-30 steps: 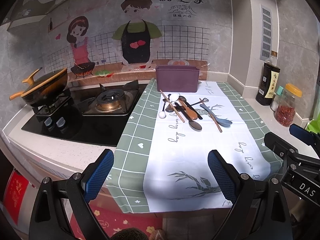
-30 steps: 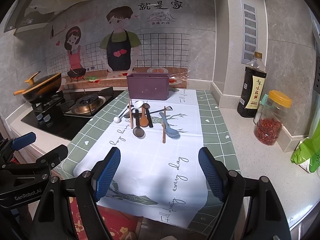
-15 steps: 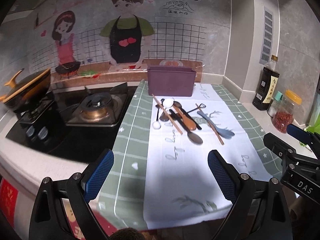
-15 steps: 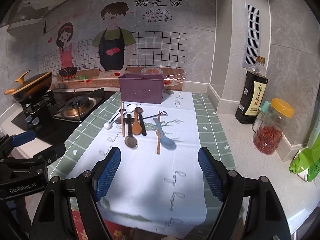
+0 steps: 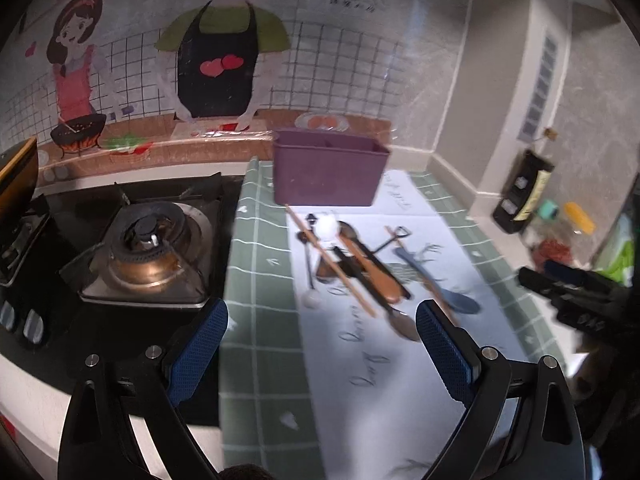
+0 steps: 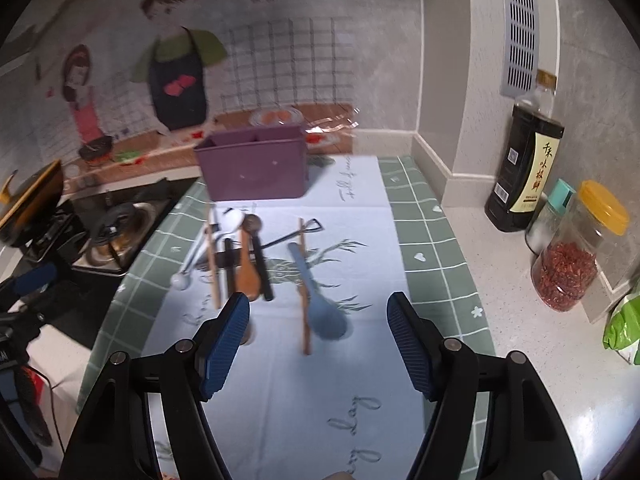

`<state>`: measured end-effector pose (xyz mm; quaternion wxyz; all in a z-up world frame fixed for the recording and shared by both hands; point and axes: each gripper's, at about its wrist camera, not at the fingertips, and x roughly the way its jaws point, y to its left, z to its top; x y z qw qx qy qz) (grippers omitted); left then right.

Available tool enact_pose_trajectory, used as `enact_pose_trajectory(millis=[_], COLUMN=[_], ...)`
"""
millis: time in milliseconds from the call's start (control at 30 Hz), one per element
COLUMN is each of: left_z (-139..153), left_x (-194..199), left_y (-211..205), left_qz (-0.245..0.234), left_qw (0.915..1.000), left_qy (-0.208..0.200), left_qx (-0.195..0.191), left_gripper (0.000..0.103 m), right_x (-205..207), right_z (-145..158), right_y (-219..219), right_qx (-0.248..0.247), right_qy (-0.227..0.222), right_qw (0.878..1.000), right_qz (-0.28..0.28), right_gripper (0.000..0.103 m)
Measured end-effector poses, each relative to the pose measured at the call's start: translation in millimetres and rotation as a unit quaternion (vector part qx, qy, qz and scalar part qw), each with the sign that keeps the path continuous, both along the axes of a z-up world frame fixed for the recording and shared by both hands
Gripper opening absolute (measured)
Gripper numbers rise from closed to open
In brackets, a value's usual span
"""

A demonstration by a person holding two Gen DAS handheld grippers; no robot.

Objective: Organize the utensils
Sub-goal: 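Grasp the light-blue spoon with the right tool while the left tool grasps a wooden chopstick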

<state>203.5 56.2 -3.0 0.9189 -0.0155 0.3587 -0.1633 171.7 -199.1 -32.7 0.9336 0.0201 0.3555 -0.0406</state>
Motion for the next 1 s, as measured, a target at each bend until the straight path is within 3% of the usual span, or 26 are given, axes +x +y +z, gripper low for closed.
enact_pose_trajectory(millis=[100,200,233,267,333,367,600,700,767,800,1000], left_z=[-3.9,-6.7,-7.6,-8.7,-11.4,-13.6,-31.9,-37.3,-39.6,-40.6,-52.3], left_x=[18.1,33.0,39.2,41.4,46.2,48.0,50.0,54.0,57.3,58.7,96.8], left_y=[-1.8,4.4,8.3,10.6,15.7,19.3,17.2,12.7,3.4,-1.3,-19.9], left_qz=[-0.003,0.011,0.020,0.026,0.051,0.066,0.126,0.124,0.119,0.115,0.088], left_qw=[0.9997,0.9997,0.9997,0.9996,0.9986,0.9974,0.9910,0.9902,0.9906,0.9909,0.9878], left_qy=[-0.004,0.000,0.006,0.009,0.017,0.026,0.043,0.064,0.064,0.063,0.127], left_qx=[0.023,0.020,0.011,0.006,-0.001,-0.011,0.011,-0.002,0.021,0.029,-0.020], left_gripper=[0.095,0.095,0.095,0.095,0.095,0.095,0.095,0.095,0.095,0.095,0.095], right_x=[18.9,40.5,50.7,62.0,84.0,94.6,149.1,162.5,165.6,165.2,158.9], right_z=[6.5,6.3,2.0,-4.7,-21.7,-31.9,-86.4,-96.9,-101.2,-100.2,-61.3], right_y=[-7.3,-7.1,-5.4,-3.4,1.7,4.7,13.9,11.5,13.9,14.6,-5.0], right_qx=[-0.013,-0.029,-0.031,-0.027,-0.024,-0.027,-0.033,-0.026,-0.034,-0.045,-0.015], right_qy=[0.024,0.030,0.039,0.053,0.088,0.102,0.145,0.157,0.163,0.157,0.122], right_qw=[1.000,0.998,0.997,0.994,0.988,0.986,0.977,0.974,0.969,0.970,0.973], right_qz=[-0.001,0.038,0.061,0.087,0.122,0.131,0.155,0.165,0.181,0.182,0.194], right_gripper=[0.069,0.069,0.062,0.044,0.024,0.022,0.024,0.024,0.017,0.011,0.011])
